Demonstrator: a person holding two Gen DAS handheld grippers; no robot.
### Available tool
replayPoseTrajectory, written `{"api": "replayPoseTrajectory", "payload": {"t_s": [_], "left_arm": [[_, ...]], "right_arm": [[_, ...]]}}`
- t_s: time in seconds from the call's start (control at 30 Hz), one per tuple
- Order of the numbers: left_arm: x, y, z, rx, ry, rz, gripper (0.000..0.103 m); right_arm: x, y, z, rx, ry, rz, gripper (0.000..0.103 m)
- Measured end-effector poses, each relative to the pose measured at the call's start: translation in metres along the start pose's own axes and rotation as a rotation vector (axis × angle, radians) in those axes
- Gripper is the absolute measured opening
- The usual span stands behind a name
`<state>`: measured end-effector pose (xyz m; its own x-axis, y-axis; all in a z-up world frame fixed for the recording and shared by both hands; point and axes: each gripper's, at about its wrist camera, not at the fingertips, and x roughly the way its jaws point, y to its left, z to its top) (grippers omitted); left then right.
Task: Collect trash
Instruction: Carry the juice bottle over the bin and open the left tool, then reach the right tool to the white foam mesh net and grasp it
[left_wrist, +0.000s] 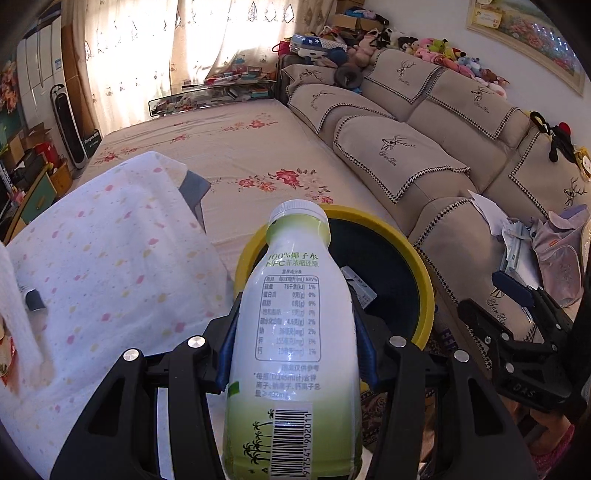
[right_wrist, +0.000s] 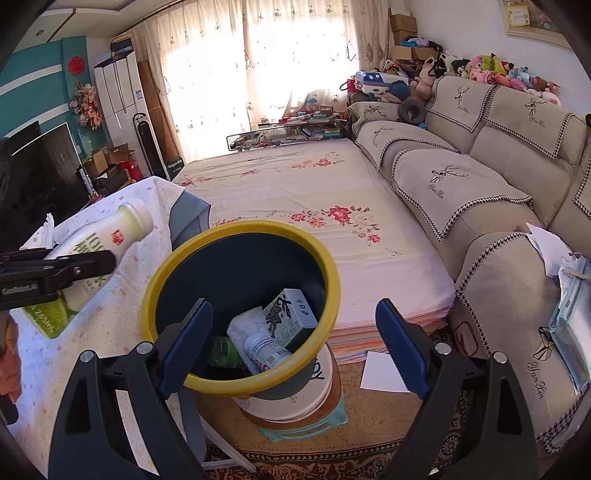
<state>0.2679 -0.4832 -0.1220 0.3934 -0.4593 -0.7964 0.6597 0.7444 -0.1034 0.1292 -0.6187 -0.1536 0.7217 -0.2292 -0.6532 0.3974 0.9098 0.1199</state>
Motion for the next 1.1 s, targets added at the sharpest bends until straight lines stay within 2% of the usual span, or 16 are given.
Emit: {"api": "replayPoseTrajectory", "payload": {"t_s": [0.17, 0.33, 0.4, 0.43, 0.47, 0.83, 0.97, 1.1], "left_arm": [[0.041, -0.017, 0.019, 0.016, 0.030, 0.015, 0.051], [0.062, -0.023, 0.032, -0.001, 0.044, 0.029, 0.052], [0.062, -0.023, 0.034, -0.006, 0.031, 0.056, 0.064], [0.059, -0.022, 0.034, -0.010, 0.018, 0.067, 0.075], [0.054, -0.021, 0.034, -0.013, -0.001, 0.072, 0.078], [-0.024, 0.011, 0.013, -0.034, -0.111, 0.099, 0.079], [-0.057, 0.039, -0.009, -0.075, -0.146, 0.114, 0.081], [-0.096, 0.079, -0.038, -0.127, -0.188, 0.159, 0.083]], "right_arm": [[0.000, -0.020, -0.002, 0.036, -0.003, -0.014, 0.085], [0.005, -0.028, -0.005, 0.052, 0.005, -0.013, 0.085], [0.006, -0.026, -0.005, 0.053, 0.007, -0.010, 0.085], [0.006, -0.026, -0.005, 0.052, 0.007, -0.009, 0.085], [0.006, -0.025, -0.004, 0.052, 0.007, -0.008, 0.085], [-0.001, 0.012, 0.001, 0.007, -0.001, 0.035, 0.085], [-0.003, 0.037, 0.003, -0.024, -0.001, 0.064, 0.085], [-0.005, 0.066, 0.006, -0.063, 0.004, 0.099, 0.085]]}}
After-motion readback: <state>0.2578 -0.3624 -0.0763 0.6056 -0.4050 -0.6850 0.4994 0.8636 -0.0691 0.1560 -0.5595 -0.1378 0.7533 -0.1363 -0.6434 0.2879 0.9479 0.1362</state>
